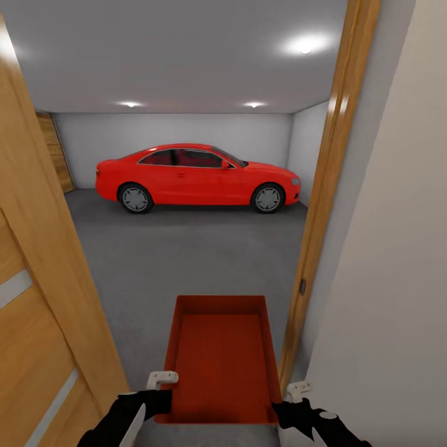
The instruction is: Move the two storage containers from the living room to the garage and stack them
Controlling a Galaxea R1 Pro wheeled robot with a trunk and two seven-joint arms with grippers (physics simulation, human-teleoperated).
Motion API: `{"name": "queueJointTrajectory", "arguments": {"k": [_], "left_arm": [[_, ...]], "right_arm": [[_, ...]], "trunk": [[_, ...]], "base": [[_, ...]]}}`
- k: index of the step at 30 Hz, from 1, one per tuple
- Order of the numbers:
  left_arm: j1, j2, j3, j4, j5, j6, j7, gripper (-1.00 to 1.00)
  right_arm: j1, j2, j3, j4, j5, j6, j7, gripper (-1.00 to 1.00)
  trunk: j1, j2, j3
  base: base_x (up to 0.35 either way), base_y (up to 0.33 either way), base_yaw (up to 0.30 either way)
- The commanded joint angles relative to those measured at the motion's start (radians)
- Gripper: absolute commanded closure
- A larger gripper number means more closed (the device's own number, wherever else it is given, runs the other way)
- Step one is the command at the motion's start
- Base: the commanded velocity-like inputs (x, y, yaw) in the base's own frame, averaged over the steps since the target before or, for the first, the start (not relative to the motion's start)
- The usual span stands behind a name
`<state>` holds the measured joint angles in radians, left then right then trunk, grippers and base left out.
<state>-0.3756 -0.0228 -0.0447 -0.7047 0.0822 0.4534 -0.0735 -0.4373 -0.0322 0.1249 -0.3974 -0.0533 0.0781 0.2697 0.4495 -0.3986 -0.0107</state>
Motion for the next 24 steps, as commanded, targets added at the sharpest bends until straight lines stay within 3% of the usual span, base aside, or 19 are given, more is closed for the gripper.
{"name": "queueJointTrajectory", "arguments": {"k": [1, 11, 24], "left_arm": [[0.0, -0.035, -0.001, -0.002, 0.001, -0.03, 0.006, 1.0], [0.0, -0.036, -0.001, -0.002, 0.001, -0.03, 0.006, 1.0], [0.0, -0.035, -0.001, -0.002, 0.001, -0.03, 0.006, 1.0]], "right_arm": [[0.0, 0.021, -0.007, 0.002, 0.01, 0.008, 0.003, 1.0], [0.0, 0.021, -0.007, 0.002, 0.01, 0.008, 0.003, 1.0], [0.0, 0.021, -0.007, 0.002, 0.012, 0.008, 0.003, 1.0]], "trunk": [[0.0, -0.001, -0.001], [0.0, -0.001, -0.001], [0.0, -0.001, -0.001]], "base": [[0.0, 0.0, 0.087], [0.012, 0.002, 0.017], [0.258, 0.099, 0.0]]}}
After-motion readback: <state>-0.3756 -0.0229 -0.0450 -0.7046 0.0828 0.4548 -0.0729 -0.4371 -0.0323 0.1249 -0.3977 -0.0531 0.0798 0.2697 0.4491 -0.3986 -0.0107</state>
